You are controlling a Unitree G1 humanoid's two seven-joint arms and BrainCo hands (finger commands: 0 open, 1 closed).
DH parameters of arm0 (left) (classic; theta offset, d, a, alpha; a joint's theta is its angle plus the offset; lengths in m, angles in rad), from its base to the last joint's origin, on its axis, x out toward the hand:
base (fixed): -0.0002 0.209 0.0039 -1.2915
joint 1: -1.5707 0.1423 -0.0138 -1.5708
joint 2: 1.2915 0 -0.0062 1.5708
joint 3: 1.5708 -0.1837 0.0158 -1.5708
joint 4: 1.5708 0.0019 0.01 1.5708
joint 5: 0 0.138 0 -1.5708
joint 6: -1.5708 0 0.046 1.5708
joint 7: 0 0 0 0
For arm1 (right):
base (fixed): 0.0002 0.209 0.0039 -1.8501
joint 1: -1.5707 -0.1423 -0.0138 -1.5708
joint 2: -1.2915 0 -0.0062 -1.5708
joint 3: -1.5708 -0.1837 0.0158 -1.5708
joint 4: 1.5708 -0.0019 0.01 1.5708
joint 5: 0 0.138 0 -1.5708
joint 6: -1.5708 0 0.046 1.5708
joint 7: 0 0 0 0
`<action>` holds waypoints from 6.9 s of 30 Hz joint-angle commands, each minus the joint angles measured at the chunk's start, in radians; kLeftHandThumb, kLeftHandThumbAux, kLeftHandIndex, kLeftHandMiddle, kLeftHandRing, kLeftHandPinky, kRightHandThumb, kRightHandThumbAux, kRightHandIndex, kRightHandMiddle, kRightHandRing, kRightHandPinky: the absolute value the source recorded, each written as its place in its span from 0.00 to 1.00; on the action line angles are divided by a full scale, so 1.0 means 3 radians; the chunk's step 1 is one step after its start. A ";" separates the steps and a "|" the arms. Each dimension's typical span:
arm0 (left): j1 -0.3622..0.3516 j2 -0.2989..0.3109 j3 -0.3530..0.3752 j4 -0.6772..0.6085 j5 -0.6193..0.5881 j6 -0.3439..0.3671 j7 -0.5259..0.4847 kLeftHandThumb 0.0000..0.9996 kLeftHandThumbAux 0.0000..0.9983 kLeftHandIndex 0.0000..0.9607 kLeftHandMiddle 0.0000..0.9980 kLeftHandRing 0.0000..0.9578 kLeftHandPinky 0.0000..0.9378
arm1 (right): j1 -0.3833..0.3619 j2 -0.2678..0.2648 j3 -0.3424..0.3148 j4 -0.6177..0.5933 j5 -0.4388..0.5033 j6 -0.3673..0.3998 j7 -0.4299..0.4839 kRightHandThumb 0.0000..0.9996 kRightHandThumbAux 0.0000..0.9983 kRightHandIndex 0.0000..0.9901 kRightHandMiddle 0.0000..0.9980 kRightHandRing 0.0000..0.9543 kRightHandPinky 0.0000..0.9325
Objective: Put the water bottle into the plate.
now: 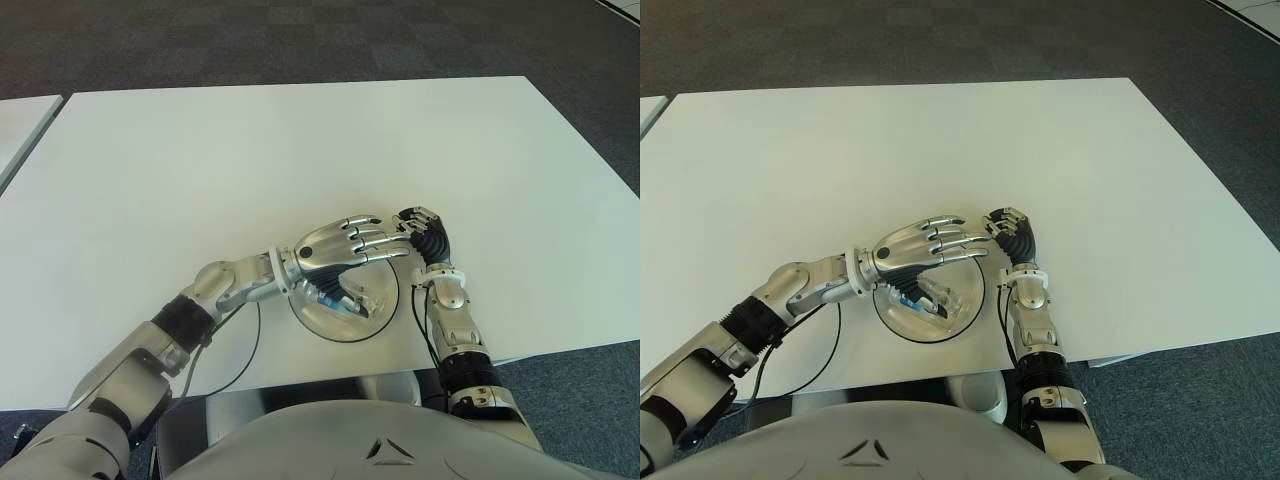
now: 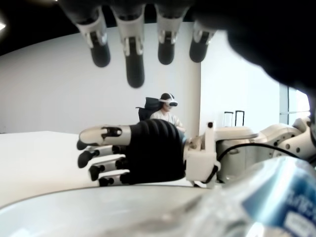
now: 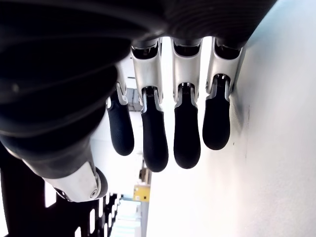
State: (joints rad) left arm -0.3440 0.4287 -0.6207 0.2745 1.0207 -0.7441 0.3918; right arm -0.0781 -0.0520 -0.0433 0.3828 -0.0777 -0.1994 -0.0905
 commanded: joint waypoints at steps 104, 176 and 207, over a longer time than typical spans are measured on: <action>0.1593 -0.1357 0.2523 0.0274 -0.3788 0.0420 -0.0980 0.09 0.88 0.13 0.08 0.04 0.11 | -0.0086 -0.0085 -0.0068 0.0452 0.0136 -0.0217 0.0238 0.71 0.73 0.44 0.58 0.62 0.63; 0.1581 -0.1324 0.2332 0.0093 -0.3051 0.1464 -0.0789 0.70 0.72 0.45 0.69 0.71 0.70 | 0.0000 0.0019 -0.0060 0.0272 0.0213 -0.0139 0.0299 0.71 0.73 0.44 0.59 0.64 0.66; 0.1540 -0.1294 0.2282 0.0252 -0.3047 0.1314 -0.0755 0.71 0.72 0.45 0.66 0.68 0.67 | 0.0009 0.0010 -0.0047 0.0230 0.0168 -0.0077 0.0253 0.71 0.73 0.44 0.58 0.62 0.64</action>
State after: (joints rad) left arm 0.1244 0.0343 0.0654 0.3269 0.1015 -0.3483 0.1689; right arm -0.0930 -0.0528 -0.0603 0.4387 -0.0267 -0.2508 -0.0111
